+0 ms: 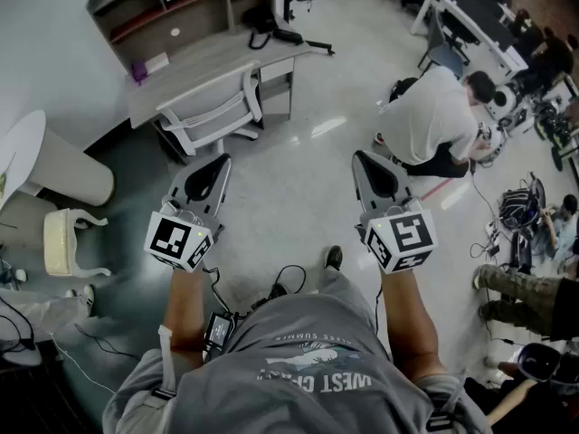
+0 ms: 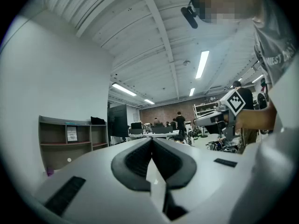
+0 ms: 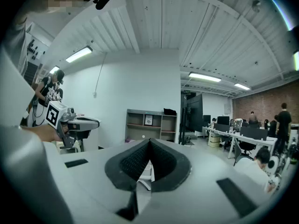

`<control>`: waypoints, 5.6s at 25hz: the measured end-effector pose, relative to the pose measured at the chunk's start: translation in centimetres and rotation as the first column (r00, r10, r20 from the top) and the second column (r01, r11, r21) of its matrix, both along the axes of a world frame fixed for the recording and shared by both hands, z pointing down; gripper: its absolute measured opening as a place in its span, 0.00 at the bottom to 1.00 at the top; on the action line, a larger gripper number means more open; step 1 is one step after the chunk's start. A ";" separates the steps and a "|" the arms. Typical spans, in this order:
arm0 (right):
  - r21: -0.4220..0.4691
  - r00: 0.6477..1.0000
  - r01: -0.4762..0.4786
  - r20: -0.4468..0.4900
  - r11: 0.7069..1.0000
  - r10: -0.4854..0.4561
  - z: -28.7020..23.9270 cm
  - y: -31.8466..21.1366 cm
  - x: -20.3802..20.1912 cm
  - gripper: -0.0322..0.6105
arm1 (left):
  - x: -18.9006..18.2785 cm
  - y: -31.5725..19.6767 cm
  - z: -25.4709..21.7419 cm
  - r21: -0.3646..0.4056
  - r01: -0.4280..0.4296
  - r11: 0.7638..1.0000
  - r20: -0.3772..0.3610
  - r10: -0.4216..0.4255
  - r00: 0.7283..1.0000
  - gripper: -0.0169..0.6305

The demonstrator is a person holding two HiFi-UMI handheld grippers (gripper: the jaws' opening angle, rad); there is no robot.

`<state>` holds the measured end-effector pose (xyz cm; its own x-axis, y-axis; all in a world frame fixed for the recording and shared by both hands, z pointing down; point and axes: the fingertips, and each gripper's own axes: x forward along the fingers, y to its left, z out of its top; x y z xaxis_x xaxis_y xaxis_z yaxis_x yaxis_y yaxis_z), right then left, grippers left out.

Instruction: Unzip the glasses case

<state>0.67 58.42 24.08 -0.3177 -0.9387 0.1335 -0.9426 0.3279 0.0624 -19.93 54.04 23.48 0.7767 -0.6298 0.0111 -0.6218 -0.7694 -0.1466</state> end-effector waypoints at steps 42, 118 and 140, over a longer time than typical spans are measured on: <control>-0.032 0.990 0.080 0.121 0.996 -0.076 4.2 -23.1 26.4 0.07 | 27.3 -21.2 1.0 -0.012 0.077 0.997 0.069 -0.076 0.995 0.02; -0.133 0.987 0.158 0.010 0.979 -0.158 11.5 -75.0 12.3 0.07 | 9.3 -65.4 6.2 -0.143 0.212 0.967 0.049 -0.207 0.977 0.02; -0.284 0.925 0.272 -0.187 0.919 -0.331 28.4 -87.8 12.9 0.08 | 11.3 -71.5 15.1 -0.324 0.306 0.895 0.127 -0.279 0.952 0.02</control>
